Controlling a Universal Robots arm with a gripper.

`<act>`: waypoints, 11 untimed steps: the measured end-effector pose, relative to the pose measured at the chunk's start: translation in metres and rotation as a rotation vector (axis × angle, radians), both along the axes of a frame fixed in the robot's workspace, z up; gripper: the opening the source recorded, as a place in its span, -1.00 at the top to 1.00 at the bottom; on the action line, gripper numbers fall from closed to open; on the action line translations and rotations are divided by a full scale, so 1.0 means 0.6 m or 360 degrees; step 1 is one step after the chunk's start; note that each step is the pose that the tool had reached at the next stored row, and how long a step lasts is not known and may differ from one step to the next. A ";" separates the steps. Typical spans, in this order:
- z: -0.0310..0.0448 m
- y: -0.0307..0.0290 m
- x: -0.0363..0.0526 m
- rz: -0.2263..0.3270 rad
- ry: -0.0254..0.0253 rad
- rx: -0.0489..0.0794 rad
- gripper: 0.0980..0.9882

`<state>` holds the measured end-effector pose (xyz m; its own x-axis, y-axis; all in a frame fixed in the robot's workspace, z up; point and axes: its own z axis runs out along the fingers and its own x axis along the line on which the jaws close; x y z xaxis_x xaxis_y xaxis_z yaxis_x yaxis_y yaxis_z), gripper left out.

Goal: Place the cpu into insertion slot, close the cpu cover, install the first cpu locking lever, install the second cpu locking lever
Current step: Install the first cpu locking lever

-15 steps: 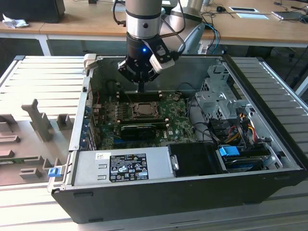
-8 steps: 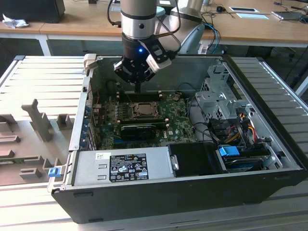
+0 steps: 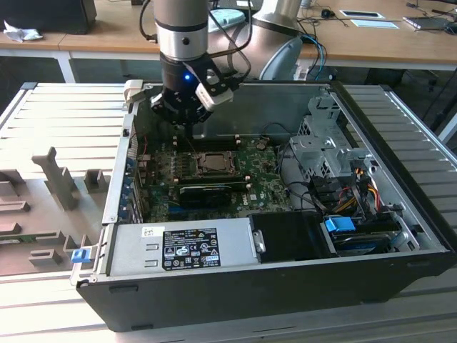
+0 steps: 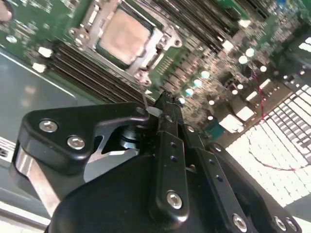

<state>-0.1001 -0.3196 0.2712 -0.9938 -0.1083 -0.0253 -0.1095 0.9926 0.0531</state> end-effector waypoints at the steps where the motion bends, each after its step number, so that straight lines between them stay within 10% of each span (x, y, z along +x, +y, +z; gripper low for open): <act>1: -0.001 0.0000 -0.006 0.0000 -0.00032 0.0000 0.98; 11: -0.019 0.0300 -0.028 0.0000 -0.00069 0.0000 0.98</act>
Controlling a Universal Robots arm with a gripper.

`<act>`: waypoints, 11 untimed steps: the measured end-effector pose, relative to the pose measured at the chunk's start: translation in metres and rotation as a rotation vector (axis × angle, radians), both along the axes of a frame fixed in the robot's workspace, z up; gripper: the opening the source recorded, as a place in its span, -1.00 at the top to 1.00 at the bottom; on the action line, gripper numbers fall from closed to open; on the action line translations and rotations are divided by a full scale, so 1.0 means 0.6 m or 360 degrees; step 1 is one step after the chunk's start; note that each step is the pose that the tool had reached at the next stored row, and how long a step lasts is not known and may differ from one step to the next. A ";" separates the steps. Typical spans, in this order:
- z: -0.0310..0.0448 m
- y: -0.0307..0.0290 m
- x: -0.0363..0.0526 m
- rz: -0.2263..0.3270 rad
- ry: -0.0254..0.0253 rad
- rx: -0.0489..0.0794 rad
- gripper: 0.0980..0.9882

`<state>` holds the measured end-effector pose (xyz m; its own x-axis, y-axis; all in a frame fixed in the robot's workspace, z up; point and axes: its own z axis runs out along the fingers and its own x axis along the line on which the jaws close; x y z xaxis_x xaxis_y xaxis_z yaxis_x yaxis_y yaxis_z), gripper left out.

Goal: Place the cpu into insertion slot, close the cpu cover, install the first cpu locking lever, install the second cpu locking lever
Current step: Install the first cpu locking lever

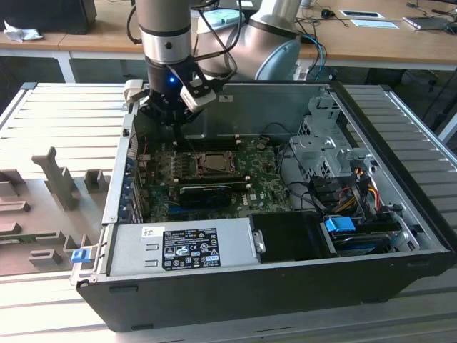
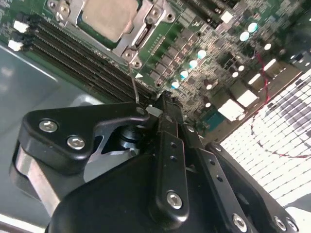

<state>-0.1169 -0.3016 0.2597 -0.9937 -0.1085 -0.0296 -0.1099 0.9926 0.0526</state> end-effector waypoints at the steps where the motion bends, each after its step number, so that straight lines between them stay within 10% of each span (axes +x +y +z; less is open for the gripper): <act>1: 0.000 0.0027 0.000 0.0000 0.00000 0.0000 0.98; 11: -0.003 0.0120 0.012 0.0000 -0.00001 0.0000 0.98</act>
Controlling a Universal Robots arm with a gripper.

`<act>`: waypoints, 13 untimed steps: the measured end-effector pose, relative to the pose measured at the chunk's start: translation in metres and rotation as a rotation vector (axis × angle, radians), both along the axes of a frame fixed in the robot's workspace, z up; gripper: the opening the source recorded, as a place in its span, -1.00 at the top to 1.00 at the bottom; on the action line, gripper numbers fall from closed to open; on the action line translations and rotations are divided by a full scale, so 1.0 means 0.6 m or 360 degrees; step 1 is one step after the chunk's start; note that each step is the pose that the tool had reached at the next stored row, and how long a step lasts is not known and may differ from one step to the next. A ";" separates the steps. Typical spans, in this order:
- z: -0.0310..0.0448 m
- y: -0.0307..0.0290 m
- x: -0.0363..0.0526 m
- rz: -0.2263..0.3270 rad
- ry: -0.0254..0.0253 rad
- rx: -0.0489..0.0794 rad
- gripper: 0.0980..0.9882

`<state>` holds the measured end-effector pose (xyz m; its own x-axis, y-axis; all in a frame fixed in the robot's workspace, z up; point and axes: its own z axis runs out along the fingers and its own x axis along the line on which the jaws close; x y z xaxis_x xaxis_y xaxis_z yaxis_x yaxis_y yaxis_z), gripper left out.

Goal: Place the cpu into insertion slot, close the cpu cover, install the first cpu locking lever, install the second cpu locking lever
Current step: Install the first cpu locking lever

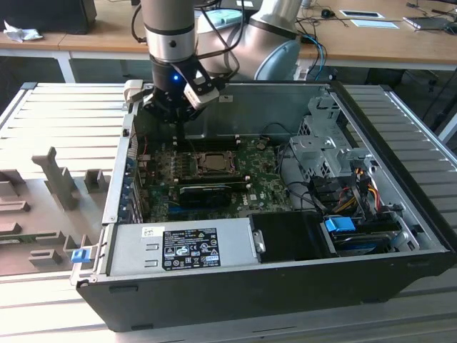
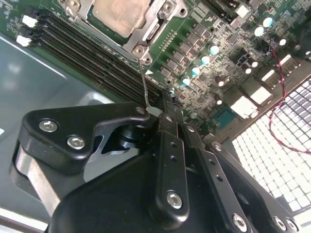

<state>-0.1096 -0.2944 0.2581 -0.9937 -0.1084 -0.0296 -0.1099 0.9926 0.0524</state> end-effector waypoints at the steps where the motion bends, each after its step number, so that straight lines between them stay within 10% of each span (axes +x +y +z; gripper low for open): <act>1: 0.000 0.0000 0.003 0.0000 0.00002 0.0000 0.98; 13: -0.002 0.0001 0.060 0.0000 0.00001 -0.0007 0.98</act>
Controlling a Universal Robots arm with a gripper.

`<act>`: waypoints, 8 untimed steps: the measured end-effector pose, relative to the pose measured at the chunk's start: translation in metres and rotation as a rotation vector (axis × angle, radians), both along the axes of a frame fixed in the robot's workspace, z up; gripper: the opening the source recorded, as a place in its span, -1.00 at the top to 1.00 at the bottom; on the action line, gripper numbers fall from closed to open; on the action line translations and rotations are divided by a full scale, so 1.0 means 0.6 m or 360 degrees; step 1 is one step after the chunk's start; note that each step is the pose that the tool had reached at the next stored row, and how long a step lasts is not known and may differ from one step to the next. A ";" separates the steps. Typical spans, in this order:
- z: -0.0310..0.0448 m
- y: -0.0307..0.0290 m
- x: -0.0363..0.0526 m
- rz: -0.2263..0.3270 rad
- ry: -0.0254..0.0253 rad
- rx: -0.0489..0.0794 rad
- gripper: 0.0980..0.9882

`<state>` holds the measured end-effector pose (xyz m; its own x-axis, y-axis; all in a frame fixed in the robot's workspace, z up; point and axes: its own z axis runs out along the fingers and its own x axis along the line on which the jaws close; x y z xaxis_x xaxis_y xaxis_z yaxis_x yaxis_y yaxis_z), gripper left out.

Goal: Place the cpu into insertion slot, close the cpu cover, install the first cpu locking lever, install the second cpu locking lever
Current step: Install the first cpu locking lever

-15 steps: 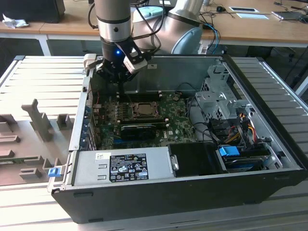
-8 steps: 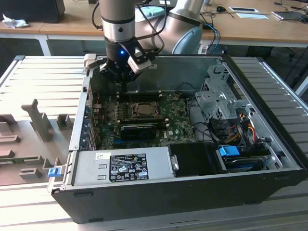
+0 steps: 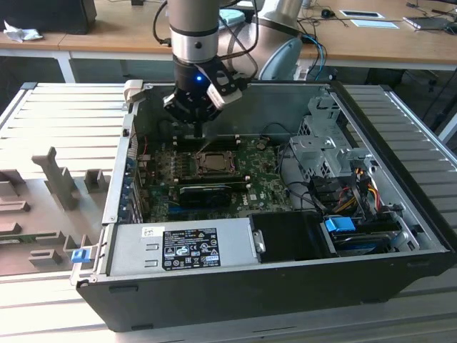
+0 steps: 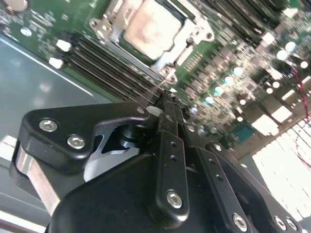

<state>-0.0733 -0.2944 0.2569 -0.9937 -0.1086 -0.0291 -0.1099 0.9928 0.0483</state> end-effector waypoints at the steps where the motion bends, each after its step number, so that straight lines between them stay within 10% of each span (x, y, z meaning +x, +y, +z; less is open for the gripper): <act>1: -0.001 0.0000 0.010 0.0000 -0.00001 0.0000 0.98; 5: -0.003 0.0000 0.032 0.0000 -0.00002 0.0004 0.98; 8: -0.005 -0.0005 0.041 0.0000 0.00000 0.0063 0.98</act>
